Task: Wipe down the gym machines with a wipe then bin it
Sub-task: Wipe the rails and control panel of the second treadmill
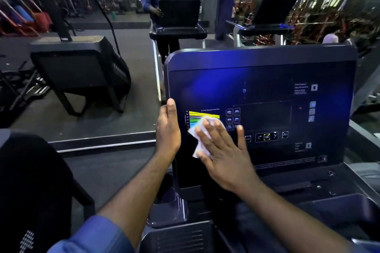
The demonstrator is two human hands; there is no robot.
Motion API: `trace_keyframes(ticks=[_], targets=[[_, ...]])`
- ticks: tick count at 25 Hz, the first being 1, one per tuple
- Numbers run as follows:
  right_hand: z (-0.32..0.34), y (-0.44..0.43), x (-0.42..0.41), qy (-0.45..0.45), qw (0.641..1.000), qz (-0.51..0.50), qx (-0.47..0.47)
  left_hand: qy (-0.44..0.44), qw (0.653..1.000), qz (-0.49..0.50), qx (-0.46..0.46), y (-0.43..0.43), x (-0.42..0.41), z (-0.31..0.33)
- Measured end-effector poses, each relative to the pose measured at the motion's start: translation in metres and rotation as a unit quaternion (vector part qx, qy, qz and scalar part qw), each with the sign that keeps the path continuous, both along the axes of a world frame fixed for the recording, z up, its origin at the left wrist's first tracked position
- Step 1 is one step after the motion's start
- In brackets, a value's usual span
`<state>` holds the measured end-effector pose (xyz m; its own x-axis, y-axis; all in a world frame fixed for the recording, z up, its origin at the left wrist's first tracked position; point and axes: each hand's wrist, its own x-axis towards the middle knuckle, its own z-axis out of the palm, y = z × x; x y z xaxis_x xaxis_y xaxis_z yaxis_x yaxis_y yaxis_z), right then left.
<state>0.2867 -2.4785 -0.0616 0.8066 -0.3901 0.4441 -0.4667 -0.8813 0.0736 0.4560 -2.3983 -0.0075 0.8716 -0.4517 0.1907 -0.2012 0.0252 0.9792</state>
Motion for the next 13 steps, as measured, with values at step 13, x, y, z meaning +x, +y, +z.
trace_keyframes(ticks=[13], targets=[[-0.063,0.037,-0.022,0.004,1.0,-0.002,0.018,-0.177,0.981,0.059,0.05,0.014,-0.022,-0.058]])
